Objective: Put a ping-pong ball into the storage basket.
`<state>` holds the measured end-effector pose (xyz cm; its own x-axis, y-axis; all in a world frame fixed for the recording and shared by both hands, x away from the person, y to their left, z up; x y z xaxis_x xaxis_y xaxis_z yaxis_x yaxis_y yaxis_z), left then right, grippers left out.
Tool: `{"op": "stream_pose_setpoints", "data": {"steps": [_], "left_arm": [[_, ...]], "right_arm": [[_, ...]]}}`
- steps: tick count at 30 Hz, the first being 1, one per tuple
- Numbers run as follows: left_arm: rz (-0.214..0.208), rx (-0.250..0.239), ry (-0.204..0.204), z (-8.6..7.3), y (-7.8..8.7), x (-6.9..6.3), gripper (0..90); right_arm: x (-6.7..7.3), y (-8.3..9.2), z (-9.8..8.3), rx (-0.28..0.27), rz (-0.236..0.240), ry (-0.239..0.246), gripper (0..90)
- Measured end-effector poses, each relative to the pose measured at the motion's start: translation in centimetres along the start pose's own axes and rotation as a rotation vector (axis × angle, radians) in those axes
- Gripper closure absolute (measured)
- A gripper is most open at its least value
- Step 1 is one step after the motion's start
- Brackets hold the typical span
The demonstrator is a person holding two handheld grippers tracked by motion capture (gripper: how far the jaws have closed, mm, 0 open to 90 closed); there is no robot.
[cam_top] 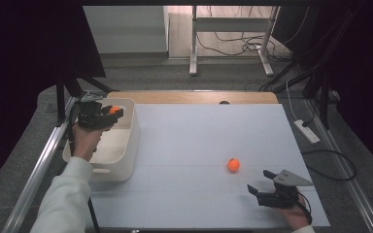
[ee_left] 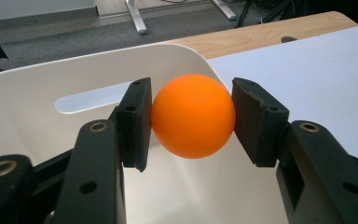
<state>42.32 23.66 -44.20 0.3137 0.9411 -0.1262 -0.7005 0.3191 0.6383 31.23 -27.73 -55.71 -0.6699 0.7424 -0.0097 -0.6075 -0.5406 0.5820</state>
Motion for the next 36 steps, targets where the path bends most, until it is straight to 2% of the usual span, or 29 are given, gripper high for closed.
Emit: {"op": "stream_pose_setpoints", "data": {"steps": [5, 10, 12, 14, 15, 18, 21, 23, 28, 36], "left_arm": [[0.013, 0.006, 0.003, -0.1, 0.0, 0.1, 49.8], [0.014, -0.008, 0.006, 0.1, 0.2, 0.1, 49.4], [0.016, -0.017, 0.009, 0.2, 0.4, 0.0, 44.0], [0.013, -0.018, 0.019, 0.2, 0.5, -0.1, 33.7], [0.002, -0.025, 0.021, 0.3, 0.6, -0.3, 33.7], [-0.018, -0.053, 0.010, 0.5, 1.2, -0.9, 24.7], [-0.039, -0.067, 0.005, 0.5, 1.6, -1.3, 19.5], [-0.049, -0.078, 0.003, 0.6, 1.9, -1.5, 18.8], [-0.113, -0.109, 0.004, 0.5, 2.9, -2.8, 18.8], [-0.171, -0.146, -0.014, 0.5, 3.7, -4.4, 17.2]], "right_arm": [[0.1, 0.0, 0.0, -0.001, 0.001, 0.001, 15.3], [0.0, 0.0, 0.0, 0.000, -0.001, 0.002, 15.3], [0.0, 0.0, 0.0, -0.001, 0.000, 0.001, 15.3], [0.0, 0.0, 0.0, -0.002, 0.000, 0.001, 15.3], [0.0, 0.0, 0.0, -0.002, -0.001, 0.002, 15.3], [0.0, 0.0, 0.0, -0.001, -0.001, 0.002, 15.3], [0.0, 0.0, 0.0, -0.001, -0.002, 0.003, 15.3], [0.1, 0.0, 0.0, -0.001, -0.001, 0.003, 15.3], [0.2, 0.0, 0.2, -0.006, 0.003, 0.007, 15.3], [-0.1, 0.2, 0.1, -0.009, 0.001, -0.006, 15.3]]}}
Point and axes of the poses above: each handheld gripper's, and its own axes: y roughly backward along the jaws, z roughly out of its top, x roughly to its left, the point moved 7 cm from there along -y, roughly forward along the jaws, and after that the axes turned 4 degrees about x, right-handed, at the moved point
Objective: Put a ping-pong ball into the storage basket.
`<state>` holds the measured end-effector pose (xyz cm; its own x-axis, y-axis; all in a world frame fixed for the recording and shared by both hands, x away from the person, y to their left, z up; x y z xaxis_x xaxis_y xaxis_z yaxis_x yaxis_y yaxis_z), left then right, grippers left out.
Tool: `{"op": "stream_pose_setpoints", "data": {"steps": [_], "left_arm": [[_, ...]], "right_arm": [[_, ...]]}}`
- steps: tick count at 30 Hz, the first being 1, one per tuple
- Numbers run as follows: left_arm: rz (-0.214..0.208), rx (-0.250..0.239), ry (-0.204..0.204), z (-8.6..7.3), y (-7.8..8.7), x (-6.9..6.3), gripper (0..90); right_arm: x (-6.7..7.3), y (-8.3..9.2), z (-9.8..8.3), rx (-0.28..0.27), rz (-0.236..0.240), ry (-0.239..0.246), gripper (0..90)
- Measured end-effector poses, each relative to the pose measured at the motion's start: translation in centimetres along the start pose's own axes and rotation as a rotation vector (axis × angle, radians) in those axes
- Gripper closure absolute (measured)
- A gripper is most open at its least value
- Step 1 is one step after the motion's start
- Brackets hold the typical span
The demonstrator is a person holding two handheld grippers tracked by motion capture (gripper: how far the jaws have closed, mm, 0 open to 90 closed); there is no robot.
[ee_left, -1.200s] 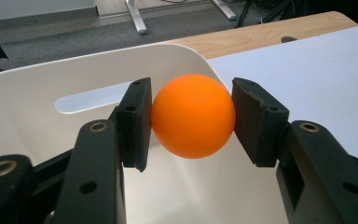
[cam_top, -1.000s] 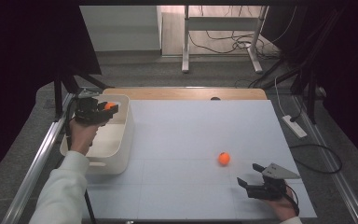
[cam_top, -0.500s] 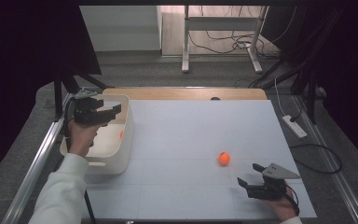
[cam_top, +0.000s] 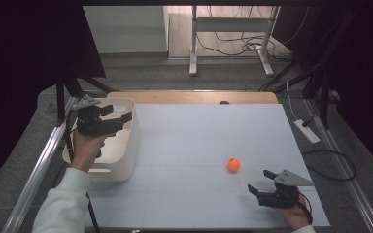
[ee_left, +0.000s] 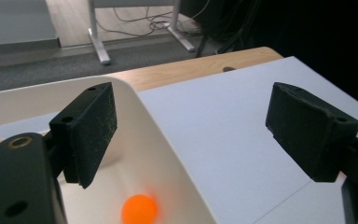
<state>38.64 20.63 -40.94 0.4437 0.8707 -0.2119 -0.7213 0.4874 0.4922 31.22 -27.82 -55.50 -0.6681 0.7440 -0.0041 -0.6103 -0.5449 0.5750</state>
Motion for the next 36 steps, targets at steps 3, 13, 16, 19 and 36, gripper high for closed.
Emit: {"op": "stream_pose_setpoints", "data": {"steps": [3, 13, 16, 19, 36], "left_arm": [[-0.020, -0.009, -0.006, -0.1, 0.0, -0.6, 17.3], [-0.109, -0.055, -0.009, -0.1, 0.4, -2.5, 16.2], [-0.129, -0.055, -0.034, -0.2, 0.3, -3.5, 16.2], [-0.145, -0.057, -0.040, -0.3, 0.2, -4.1, 16.3], [-0.228, -0.037, -0.103, -1.2, -1.7, -8.9, 17.3]], "right_arm": [[-0.1, 0.0, 0.2, -0.007, 0.000, -0.008, 15.4], [0.0, -0.4, 0.1, 0.005, 0.003, -0.002, 15.4], [0.2, -0.4, 0.2, 0.004, 0.004, 0.001, 15.5], [0.2, -0.4, 0.2, 0.002, 0.005, 0.004, 15.6], [-0.3, 0.3, 0.3, -0.020, 0.002, -0.017, 15.6]]}}
Point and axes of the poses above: each handheld gripper's, and its own axes: y roughly backward along the jaws, z roughly out of its top, x roughly to its left, the point moved 7 cm from there along -y, roughly forward along the jaws, and after that the axes turned 4 degrees about x, right-handed, at the moved point
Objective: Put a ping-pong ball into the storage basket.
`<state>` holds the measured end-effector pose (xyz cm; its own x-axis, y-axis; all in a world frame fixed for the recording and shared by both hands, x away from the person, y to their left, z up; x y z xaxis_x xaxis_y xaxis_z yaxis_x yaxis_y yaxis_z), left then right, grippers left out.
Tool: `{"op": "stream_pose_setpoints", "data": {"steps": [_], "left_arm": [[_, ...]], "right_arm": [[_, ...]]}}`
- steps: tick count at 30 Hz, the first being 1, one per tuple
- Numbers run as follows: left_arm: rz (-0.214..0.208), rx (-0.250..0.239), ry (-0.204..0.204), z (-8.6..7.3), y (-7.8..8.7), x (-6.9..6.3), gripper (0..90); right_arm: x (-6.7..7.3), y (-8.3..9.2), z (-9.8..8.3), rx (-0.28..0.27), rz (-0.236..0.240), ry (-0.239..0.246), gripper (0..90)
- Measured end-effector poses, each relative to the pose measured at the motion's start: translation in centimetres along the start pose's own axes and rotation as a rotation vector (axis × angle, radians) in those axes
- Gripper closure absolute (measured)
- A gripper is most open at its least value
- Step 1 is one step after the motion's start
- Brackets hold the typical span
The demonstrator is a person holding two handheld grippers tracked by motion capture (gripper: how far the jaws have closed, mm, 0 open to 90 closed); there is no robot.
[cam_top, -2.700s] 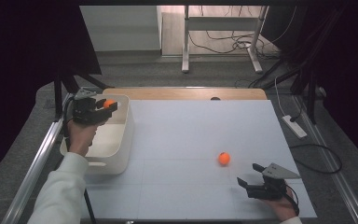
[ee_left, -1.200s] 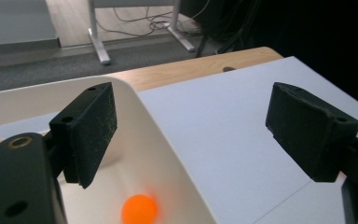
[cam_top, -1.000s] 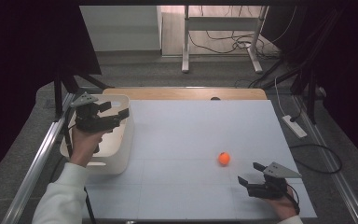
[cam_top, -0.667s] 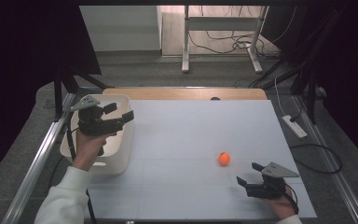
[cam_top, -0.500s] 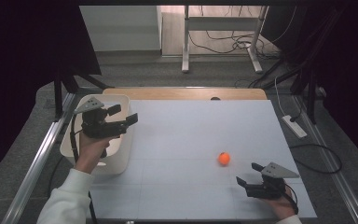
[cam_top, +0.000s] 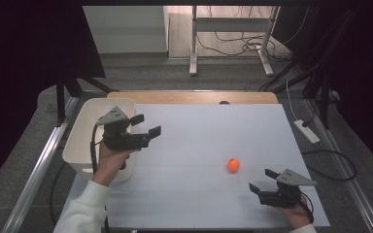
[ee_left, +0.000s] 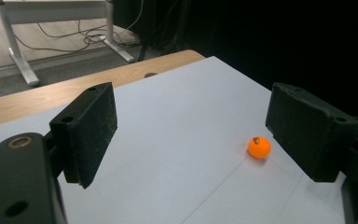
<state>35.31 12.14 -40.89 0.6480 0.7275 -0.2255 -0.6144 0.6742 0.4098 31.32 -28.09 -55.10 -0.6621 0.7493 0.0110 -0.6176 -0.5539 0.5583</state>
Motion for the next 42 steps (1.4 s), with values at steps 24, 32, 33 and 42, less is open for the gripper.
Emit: {"op": "stream_pose_setpoints", "data": {"steps": [24, 32, 33, 42], "left_arm": [[-0.071, 0.057, -0.047, -1.1, -4.3, -2.4, 18.9], [-0.093, 0.083, -0.060, -1.8, -5.8, -3.3, 18.9], [-0.093, 0.083, -0.060, -1.8, -5.8, -3.3, 18.9], [-0.131, 0.107, -0.079, -2.4, -7.5, -4.7, 18.9]], "right_arm": [[0.3, -0.4, 0.2, 0.002, 0.017, -0.006, 15.6], [0.3, -0.5, 0.2, 0.005, 0.021, 0.002, 15.6], [0.3, -0.5, 0.2, 0.005, 0.021, 0.002, 15.6], [0.4, -0.6, 0.0, 0.013, 0.021, 0.003, 15.6]]}}
Point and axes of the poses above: each handheld gripper's, and its own axes: y roughly backward along the jaws, z roughly out of its top, x roughly to its left, the point moved 7 cm from there along -y, roughly forward along the jaws, and after that the axes turned 4 degrees about x, right-handed, at the moved point
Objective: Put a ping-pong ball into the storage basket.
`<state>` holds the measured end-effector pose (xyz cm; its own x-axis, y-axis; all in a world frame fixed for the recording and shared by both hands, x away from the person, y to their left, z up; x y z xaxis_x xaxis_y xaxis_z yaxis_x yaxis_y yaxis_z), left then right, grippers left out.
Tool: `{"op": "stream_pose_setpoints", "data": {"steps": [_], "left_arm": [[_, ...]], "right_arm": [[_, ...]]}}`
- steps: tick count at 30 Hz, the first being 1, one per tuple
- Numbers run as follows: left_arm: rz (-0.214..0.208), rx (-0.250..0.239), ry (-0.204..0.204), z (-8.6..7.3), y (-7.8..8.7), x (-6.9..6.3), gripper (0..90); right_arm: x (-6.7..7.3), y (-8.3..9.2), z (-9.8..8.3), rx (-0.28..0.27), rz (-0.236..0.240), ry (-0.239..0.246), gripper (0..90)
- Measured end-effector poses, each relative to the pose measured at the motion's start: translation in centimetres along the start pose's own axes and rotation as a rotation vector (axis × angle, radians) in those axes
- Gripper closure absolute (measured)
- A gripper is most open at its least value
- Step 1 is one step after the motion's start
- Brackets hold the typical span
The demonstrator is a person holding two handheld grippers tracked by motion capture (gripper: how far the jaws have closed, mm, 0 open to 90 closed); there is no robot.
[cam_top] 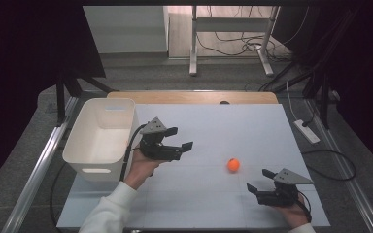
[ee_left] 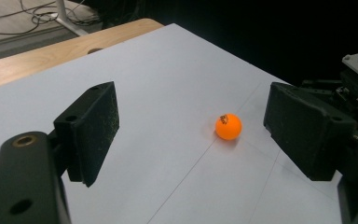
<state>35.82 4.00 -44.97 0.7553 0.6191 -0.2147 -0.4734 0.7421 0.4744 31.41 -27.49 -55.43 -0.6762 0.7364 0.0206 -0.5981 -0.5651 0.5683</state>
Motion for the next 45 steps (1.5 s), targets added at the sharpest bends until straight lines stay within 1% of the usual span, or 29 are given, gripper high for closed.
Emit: {"op": "stream_pose_setpoints", "data": {"steps": [4, 7, 9, 18, 19, 20, 22, 26, 27, 28, 31, 32, 34, 40, 45], "left_arm": [[-0.011, 0.011, -0.004, -0.1, -1.0, -0.3, 19.0], [-0.020, 0.021, -0.006, -0.3, -1.7, -0.5, 19.0], [-0.013, 0.038, -0.019, -0.4, -2.3, -0.6, 18.9], [-0.024, 0.057, -0.015, -0.7, -3.7, -0.8, 19.0], [-0.024, 0.071, -0.024, -0.9, -4.1, -0.9, 18.9], [-0.024, 0.071, -0.024, -0.9, -4.1, -0.9, 19.0], [-0.027, 0.087, -0.028, -1.1, -4.6, -0.9, 19.0], [-0.034, 0.097, -0.029, -1.3, -5.5, -0.9, 19.1], [-0.034, 0.097, -0.029, -1.3, -5.5, -0.9, 19.1], [-0.041, 0.102, -0.026, -1.4, -6.0, -1.0, 19.1], [-0.047, 0.110, -0.027, -1.5, -6.8, -1.2, 19.2], [-0.047, 0.110, -0.027, -1.5, -6.8, -1.2, 19.3], [-0.052, 0.118, -0.033, -1.5, -7.5, -1.5, 19.3], [-0.063, 0.129, -0.035, -1.7, -8.6, -1.7, 19.4], [-0.071, 0.157, -0.046, -2.0, -9.4, -2.1, 19.4]], "right_arm": [[0.1, 0.1, 0.1, -0.007, -0.002, -0.001, 15.6], [0.1, 0.2, -0.1, -0.003, -0.005, 0.003, 15.6], [0.0, 0.3, -0.1, -0.004, -0.007, 0.001, 15.6], [0.1, 0.2, 0.2, -0.009, -0.003, 0.005, 15.6], [0.2, 0.1, 0.3, -0.011, -0.001, 0.010, 15.6], [0.2, 0.1, 0.3, -0.011, -0.001, 0.010, 15.6], [0.2, 0.1, 0.2, -0.007, 0.000, 0.011, 15.6], [0.1, 0.2, 0.2, -0.009, -0.003, 0.007, 15.6], [0.1, 0.2, 0.2, -0.009, -0.003, 0.007, 15.6], [0.0, 0.2, 0.1, -0.008, -0.006, 0.007, 15.6], [0.0, 0.3, 0.1, -0.012, -0.008, 0.004, 15.6], [0.0, 0.3, 0.2, -0.012, -0.007, 0.005, 15.6], [0.0, 0.3, 0.2, -0.011, -0.007, 0.005, 15.6], [-0.1, 0.3, 0.2, -0.011, -0.007, 0.005, 15.6], [-0.1, 0.3, 0.2, -0.012, -0.009, 0.006, 15.6]]}}
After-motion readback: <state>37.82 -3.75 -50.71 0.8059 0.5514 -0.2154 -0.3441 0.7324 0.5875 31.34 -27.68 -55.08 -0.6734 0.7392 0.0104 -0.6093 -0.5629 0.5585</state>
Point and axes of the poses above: each handheld gripper's, and its own axes: y roughly backward along the jaws, z roughly out of its top, x roughly to its left, the point moved 7 cm from there along -y, roughly forward along the jaws, and after that the axes turned 4 degrees about x, right-handed, at the moved point
